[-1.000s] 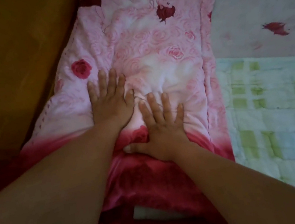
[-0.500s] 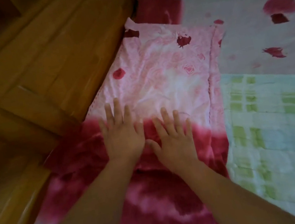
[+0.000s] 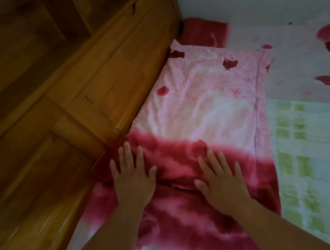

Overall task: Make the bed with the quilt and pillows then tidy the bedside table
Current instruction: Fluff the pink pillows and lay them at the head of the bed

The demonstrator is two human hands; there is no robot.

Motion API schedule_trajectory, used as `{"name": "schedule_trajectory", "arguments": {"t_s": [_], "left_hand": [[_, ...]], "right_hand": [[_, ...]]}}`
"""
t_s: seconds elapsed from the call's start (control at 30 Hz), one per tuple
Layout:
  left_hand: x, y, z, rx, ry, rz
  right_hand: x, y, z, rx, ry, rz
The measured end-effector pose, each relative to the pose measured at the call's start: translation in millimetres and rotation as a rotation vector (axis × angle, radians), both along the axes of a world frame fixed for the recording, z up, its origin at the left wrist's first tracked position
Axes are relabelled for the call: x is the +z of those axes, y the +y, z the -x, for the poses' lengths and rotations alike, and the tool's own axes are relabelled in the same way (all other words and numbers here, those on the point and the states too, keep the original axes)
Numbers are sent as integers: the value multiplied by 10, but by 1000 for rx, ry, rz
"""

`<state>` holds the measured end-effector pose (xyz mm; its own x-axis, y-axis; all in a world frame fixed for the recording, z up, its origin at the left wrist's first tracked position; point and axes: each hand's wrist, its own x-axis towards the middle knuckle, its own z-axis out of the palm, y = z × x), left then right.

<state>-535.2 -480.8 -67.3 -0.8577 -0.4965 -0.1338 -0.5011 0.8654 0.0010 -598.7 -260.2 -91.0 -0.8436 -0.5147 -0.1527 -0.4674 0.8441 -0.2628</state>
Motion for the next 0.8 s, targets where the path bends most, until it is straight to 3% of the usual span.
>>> {"name": "schedule_trajectory", "arguments": {"t_s": [0.07,0.1,0.17,0.2,0.3,0.33,0.43,0.5,0.57,0.67,0.73,0.8], "left_hand": [[-11,-161,60,94,-235,-180],[11,-193,96,137,-241,-189],[5,-203,119,122,9,-31],[-26,-183,105,76,49,13],[-78,-139,88,98,-316,-160],[-64,-114,94,128,-317,-138],[106,80,6,42,-13,22],[174,257,-188,-14,162,-60],[374,415,-444,19,140,-250],[601,530,-726,-15,150,-308],[881,519,-829,27,143,-332],[1281,472,-811,80,98,-370]], "right_hand": [[-188,91,-8,70,-137,-88],[-193,101,-2,56,-191,-119],[-134,92,1,45,-241,-92],[-138,70,-14,49,-258,-93],[-112,69,-10,86,-303,-164],[-86,66,7,87,-324,-169],[83,61,45,64,-375,-155],[180,90,-35,30,-366,-60],[362,198,-219,-59,-334,69],[680,324,-513,-226,-178,255],[1112,316,-684,-263,-199,207],[1583,193,-767,-225,-168,26]]}}
